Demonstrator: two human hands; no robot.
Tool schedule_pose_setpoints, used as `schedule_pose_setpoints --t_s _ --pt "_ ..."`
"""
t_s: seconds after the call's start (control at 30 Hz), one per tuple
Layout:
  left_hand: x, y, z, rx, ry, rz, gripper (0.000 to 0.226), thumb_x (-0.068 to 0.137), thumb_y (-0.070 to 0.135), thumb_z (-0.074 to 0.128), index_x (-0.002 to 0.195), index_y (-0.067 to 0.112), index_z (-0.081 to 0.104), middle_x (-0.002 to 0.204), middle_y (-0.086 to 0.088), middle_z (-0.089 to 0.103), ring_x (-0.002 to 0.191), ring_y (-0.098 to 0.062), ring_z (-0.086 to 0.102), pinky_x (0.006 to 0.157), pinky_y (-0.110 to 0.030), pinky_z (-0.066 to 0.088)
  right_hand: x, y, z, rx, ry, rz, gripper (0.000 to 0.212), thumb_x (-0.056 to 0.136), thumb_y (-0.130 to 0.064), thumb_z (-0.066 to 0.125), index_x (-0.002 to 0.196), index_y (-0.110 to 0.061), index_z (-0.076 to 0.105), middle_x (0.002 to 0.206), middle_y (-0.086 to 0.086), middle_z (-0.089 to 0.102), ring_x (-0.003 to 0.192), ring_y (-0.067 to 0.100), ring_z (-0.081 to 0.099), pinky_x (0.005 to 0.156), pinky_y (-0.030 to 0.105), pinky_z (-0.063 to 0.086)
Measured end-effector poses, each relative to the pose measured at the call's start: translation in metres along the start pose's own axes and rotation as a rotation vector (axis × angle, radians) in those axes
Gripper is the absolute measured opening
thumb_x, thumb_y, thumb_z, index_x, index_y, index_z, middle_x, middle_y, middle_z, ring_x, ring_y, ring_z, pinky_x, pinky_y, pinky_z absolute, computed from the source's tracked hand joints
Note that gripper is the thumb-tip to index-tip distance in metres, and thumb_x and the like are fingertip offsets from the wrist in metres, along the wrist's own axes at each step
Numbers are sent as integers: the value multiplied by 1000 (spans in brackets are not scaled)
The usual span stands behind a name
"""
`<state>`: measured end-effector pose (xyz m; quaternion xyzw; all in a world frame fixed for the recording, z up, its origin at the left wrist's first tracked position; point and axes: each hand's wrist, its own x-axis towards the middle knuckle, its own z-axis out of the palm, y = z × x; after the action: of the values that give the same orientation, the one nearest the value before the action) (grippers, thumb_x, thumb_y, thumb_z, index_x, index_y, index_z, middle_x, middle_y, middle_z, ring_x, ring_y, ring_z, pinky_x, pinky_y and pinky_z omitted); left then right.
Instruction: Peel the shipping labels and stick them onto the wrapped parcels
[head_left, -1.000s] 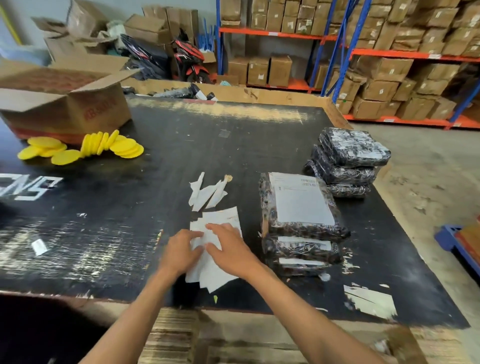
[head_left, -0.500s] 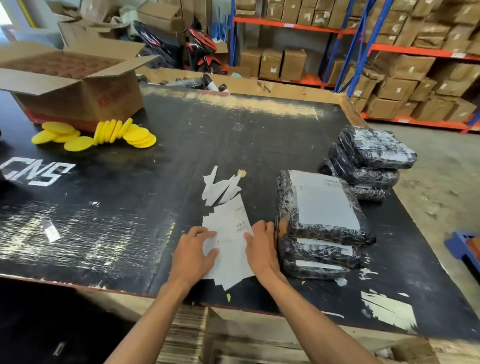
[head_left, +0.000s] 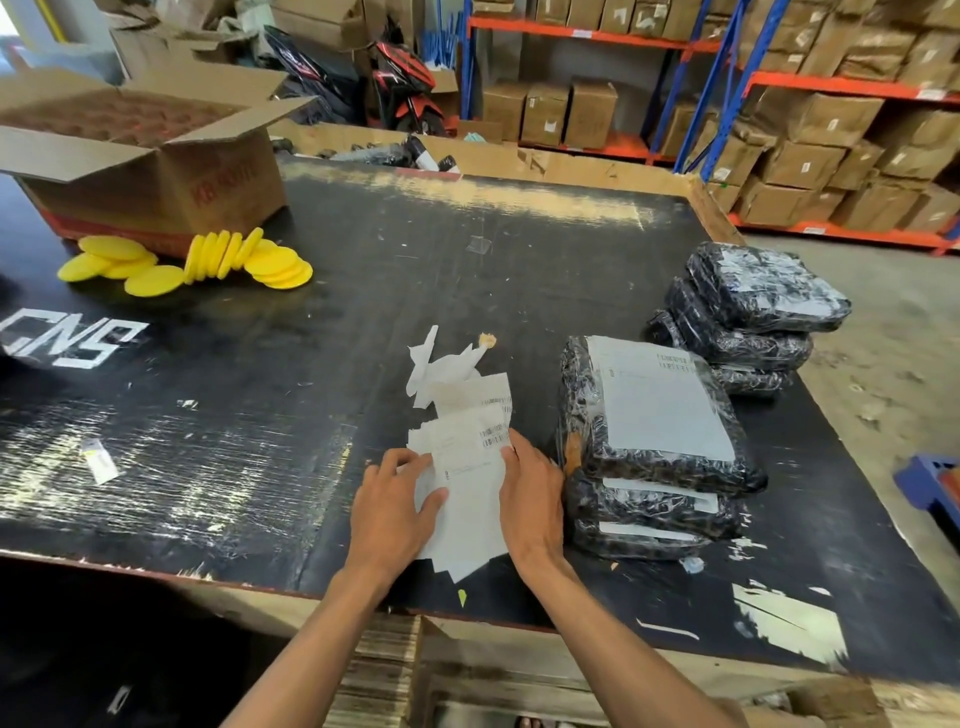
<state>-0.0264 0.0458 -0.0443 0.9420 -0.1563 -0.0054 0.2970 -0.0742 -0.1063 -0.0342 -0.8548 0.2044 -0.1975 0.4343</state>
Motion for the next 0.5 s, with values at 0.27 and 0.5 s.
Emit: schedule_pose_setpoints --t_s 0.27,0.5 --pt "0 -1 4 8 48 10 41 95 33 57 134 22 57 130 4 47 113 -20 47 97 -38 45 1 1 0 -97 69 -27 9 103 -13 48 97 -16 54 100 -1 53 96 19 48 69 26 40" --pt "2 3 4 6 32 -17 41 95 29 57 135 23 56 130 4 46 112 -20 46 96 -38 45 2 -10 3 -253 49 -97 22 97 3 42 88 -18 46 96 -4 39 83 18 44 69 26 35"
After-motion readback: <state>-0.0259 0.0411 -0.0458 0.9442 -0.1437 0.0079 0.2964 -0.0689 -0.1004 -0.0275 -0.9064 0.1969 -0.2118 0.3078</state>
